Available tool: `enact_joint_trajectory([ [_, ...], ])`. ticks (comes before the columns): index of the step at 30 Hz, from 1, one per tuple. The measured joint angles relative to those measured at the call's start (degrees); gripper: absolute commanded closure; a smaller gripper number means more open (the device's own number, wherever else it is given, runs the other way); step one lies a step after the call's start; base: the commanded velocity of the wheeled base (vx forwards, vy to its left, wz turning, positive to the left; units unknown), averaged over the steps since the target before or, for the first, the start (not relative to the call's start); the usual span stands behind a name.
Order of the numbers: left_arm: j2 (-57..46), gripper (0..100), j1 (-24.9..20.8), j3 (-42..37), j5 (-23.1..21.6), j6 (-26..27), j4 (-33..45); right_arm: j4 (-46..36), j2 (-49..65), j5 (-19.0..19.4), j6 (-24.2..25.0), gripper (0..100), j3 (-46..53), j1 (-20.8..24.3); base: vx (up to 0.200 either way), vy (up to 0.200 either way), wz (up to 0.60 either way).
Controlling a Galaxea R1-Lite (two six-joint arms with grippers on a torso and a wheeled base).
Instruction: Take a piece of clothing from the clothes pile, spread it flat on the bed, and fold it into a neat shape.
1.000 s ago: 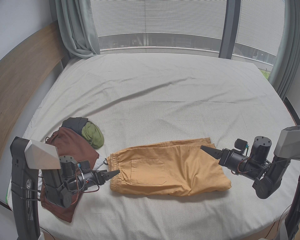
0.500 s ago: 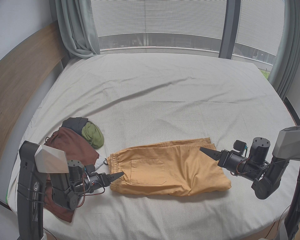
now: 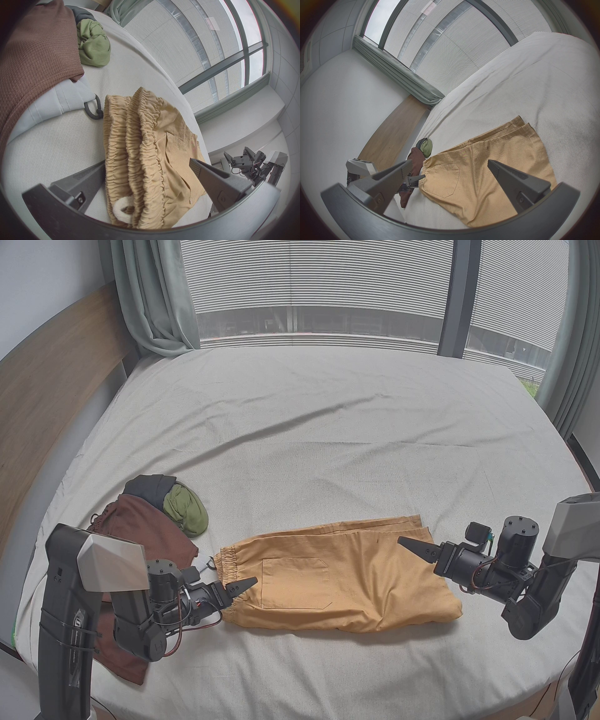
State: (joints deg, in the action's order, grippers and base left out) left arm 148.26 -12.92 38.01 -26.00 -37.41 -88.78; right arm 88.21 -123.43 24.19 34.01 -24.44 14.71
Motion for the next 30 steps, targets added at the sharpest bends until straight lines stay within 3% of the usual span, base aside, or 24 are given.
enact_joint_trajectory([
  [8, 0.11, 0, -0.16, 0.41, 0.17, -0.02, -0.06, 0.04, -0.3, -0.1, -0.05, 0, 0.06, 0.05, 0.0, 0.0, 0.0],
  [9, 0.11, 100, -0.16, 0.41, 0.17, -0.02, -0.06, 0.04, -0.35, -0.11, -0.07, 0, 0.06, 0.05, 0.0, 0.0, 0.0],
  [30, -1.38, 100, 2.23, 1.16, -0.02, -0.09, -0.17, 0.02, -0.8, -0.13, -0.1, 0, 0.17, 0.24, 0.0, 0.0, 0.0],
])
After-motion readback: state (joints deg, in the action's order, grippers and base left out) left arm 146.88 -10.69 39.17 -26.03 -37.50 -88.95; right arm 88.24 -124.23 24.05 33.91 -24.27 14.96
